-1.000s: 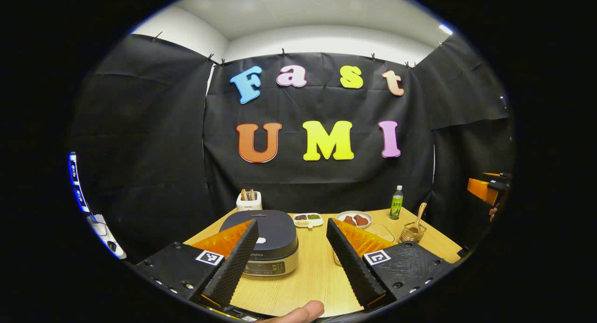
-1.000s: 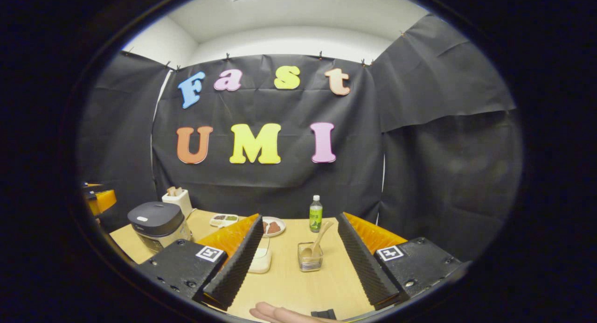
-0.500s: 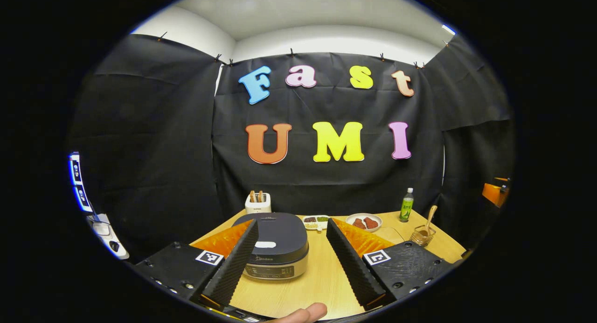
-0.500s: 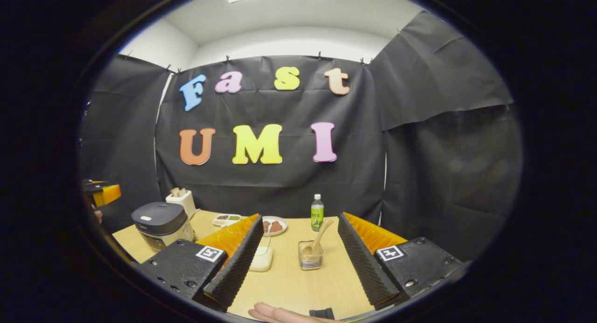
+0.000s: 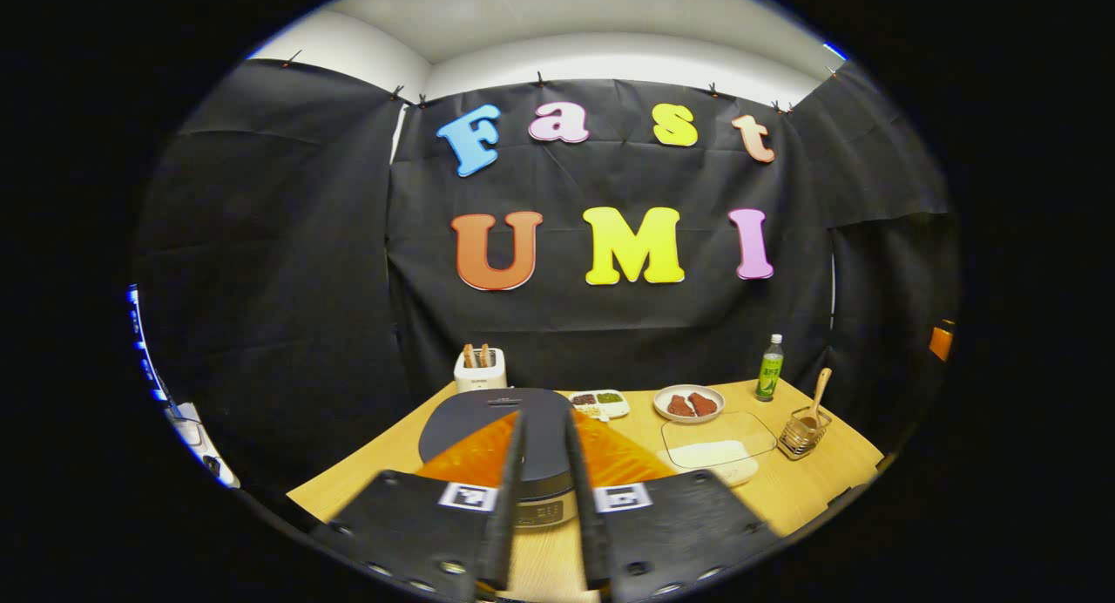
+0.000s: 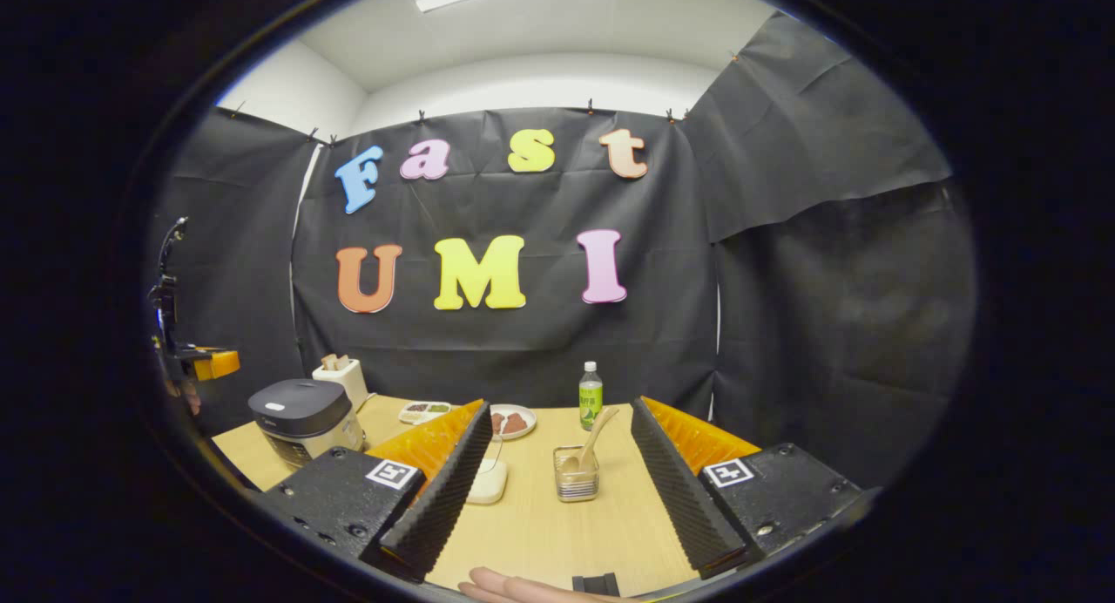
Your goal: Close the left gripper, press the button to open the rice cooker; take a wooden spoon from the chopstick holder with the right hand, scoop a spoonful of rice and pour it into the rice cooker, then put the wooden spoon back into the chopstick holder.
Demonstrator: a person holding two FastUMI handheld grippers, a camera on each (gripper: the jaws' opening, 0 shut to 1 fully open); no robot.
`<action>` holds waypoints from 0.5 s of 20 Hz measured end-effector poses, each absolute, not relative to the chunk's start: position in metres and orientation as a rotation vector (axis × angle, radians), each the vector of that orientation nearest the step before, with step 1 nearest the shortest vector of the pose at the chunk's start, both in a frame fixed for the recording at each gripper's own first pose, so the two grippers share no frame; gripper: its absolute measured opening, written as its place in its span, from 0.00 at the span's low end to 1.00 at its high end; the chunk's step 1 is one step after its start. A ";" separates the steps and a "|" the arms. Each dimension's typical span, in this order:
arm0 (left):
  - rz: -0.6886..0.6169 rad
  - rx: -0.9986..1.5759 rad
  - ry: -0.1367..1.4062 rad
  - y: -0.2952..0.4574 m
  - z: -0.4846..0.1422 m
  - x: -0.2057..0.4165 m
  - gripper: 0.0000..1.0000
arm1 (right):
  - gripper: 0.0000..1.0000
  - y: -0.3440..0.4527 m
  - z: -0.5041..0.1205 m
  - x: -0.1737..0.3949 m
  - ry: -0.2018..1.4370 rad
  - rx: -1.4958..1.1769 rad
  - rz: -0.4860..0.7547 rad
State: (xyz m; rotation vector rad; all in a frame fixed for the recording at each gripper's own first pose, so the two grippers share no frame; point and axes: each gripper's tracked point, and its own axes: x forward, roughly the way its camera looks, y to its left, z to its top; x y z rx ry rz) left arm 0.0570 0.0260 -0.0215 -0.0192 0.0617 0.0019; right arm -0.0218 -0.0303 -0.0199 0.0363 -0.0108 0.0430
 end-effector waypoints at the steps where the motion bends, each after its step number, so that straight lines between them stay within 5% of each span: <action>1: 0.000 -0.036 0.078 0.028 -0.025 0.061 0.19 | 1.00 -0.031 -0.022 -0.021 -0.011 0.034 0.043; 2: 0.011 -0.036 0.101 0.034 -0.031 0.065 0.04 | 1.00 -0.032 -0.023 -0.020 -0.010 0.033 0.042; 8: 0.060 -0.041 0.240 0.054 -0.072 0.100 0.00 | 1.00 -0.036 -0.038 -0.015 0.011 0.028 0.044; 9: 0.074 -0.038 0.266 0.057 -0.080 0.106 0.10 | 1.00 -0.037 -0.040 -0.013 0.015 0.025 0.042; 10: 0.083 -0.036 0.289 0.060 -0.086 0.110 0.00 | 1.00 -0.038 -0.043 -0.012 0.020 0.023 0.038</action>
